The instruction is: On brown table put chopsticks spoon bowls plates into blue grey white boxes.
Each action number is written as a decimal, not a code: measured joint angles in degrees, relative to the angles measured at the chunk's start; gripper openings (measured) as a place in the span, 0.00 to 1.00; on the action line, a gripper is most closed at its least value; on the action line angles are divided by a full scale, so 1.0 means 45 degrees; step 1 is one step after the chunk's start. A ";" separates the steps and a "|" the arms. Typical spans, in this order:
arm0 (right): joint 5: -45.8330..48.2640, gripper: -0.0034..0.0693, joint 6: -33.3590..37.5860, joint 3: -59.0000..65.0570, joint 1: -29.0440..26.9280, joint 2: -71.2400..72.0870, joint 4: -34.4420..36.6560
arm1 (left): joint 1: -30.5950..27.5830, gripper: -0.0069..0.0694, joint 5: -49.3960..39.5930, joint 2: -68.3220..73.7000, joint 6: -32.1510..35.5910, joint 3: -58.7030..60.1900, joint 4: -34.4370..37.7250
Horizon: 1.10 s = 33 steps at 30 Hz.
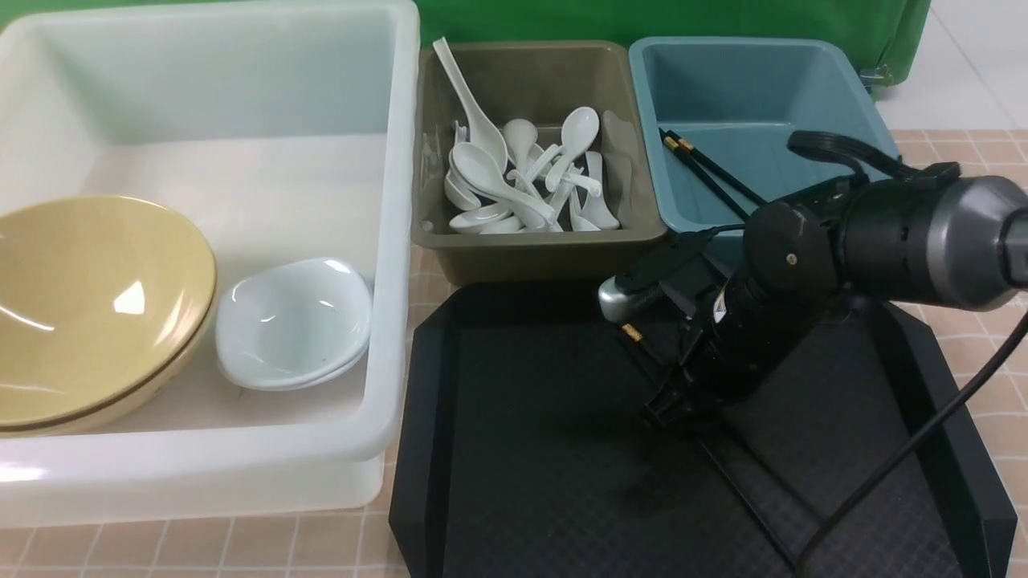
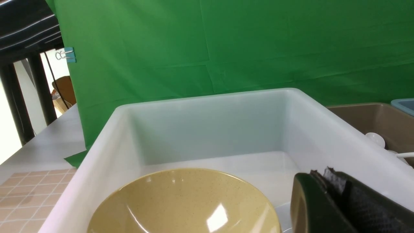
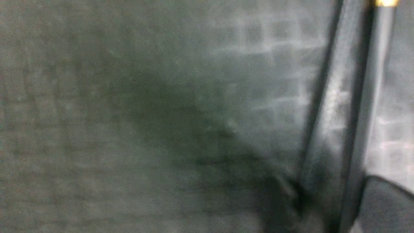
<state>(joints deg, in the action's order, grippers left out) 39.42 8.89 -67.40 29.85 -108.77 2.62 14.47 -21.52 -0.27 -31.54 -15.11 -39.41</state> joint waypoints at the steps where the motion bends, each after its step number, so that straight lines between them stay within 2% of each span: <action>1: -0.0080 0.44 0.0000 -0.0019 0.0133 -0.0036 -0.0022 | 0.0000 0.09 0.0000 0.0000 0.0000 0.0000 0.0000; 4: -0.0522 0.23 0.0021 -0.0079 0.0592 -0.0123 0.0014 | 0.0000 0.09 0.0000 0.0000 0.0000 0.0000 -0.0031; 9: -0.0878 0.23 0.0032 -0.0079 0.1005 0.0008 0.0174 | 0.0000 0.09 0.0000 0.0009 0.0000 0.0000 -0.0036; 14: -0.0388 0.23 0.0032 0.0232 0.1347 0.0874 0.0529 | 0.0000 0.09 0.0000 0.0009 0.0000 0.0000 -0.0036; 18: -0.0377 0.23 0.0032 0.0249 0.1349 0.2001 0.0442 | 0.0000 0.09 0.0000 0.0009 0.0000 0.0000 -0.0036; 29: -0.0230 0.23 0.0048 0.0252 0.1349 0.2584 0.0339 | 0.0000 0.09 0.0000 0.0009 0.0000 0.0000 -0.0047; 33: -0.0424 0.23 0.0140 -0.0179 0.1258 0.3780 -0.0158 | 0.0000 0.09 0.0000 0.0009 0.0000 0.0000 -0.0052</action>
<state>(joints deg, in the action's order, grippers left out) 37.52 9.52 -68.21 35.51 -91.77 1.91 14.47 -21.52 -0.23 -31.54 -15.11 -39.64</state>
